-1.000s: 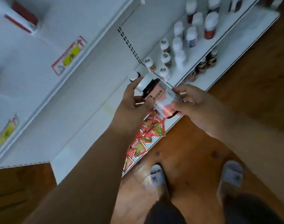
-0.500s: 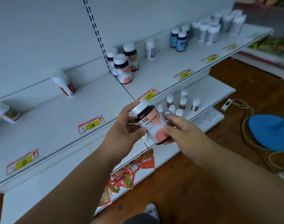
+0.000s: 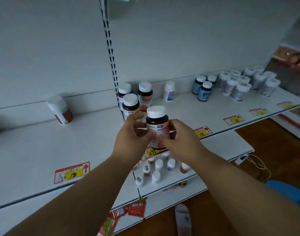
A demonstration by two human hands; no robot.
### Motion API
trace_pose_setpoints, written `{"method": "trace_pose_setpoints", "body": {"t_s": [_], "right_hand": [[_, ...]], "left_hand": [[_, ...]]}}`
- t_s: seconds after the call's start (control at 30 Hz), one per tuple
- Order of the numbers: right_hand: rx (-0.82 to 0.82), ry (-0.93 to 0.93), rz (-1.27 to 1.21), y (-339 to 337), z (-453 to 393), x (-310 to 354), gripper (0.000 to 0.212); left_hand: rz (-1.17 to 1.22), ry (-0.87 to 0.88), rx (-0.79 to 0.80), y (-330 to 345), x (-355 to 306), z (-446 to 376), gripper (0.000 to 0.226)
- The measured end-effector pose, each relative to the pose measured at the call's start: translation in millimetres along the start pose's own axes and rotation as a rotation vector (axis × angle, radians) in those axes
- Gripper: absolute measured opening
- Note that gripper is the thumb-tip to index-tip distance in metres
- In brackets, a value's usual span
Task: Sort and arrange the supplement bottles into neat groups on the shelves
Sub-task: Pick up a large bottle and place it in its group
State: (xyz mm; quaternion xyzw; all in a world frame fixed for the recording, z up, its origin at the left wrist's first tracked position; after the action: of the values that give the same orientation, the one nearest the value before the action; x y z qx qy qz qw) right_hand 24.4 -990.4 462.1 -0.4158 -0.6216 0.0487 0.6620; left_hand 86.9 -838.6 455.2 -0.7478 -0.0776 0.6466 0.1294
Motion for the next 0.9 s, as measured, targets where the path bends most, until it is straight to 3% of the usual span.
{"method": "trace_pose_setpoints", "body": {"t_s": [0.13,0.27,0.47,0.73,0.9], "right_hand": [[0.094,-0.075,0.024,27,-61,-16,0.054],[0.163,-0.154,-0.015,45,-100,-30,0.051],[0.145,-0.195,-0.035,63,-147,-35,0.053],[-0.008,-0.208,-0.019,40,-132,-35,0.037],[-0.003,-0.32,-0.069,33,-83,-3,0.038]], "left_hand": [[-0.019,-0.066,-0.265,17,20,-20,0.046],[-0.077,-0.157,-0.398,38,35,-28,0.048],[-0.216,-0.204,-0.368,63,44,-53,0.056],[-0.32,-0.239,-0.363,41,37,-28,0.038],[-0.394,-0.07,-0.29,19,26,-9,0.038]]}}
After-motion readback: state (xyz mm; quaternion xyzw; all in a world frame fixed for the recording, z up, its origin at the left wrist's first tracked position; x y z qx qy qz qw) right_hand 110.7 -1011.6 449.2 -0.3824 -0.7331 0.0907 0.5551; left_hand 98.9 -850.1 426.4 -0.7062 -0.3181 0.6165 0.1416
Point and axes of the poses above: each hand's wrist, its own z-axis away from the middle knuckle, its own y-axis out of the palm, x = y × z, the point moved 9 cm from there along -z, towards the middle knuckle, and after that the axes turned 13 degrees about -x, right-handed, at the moved point
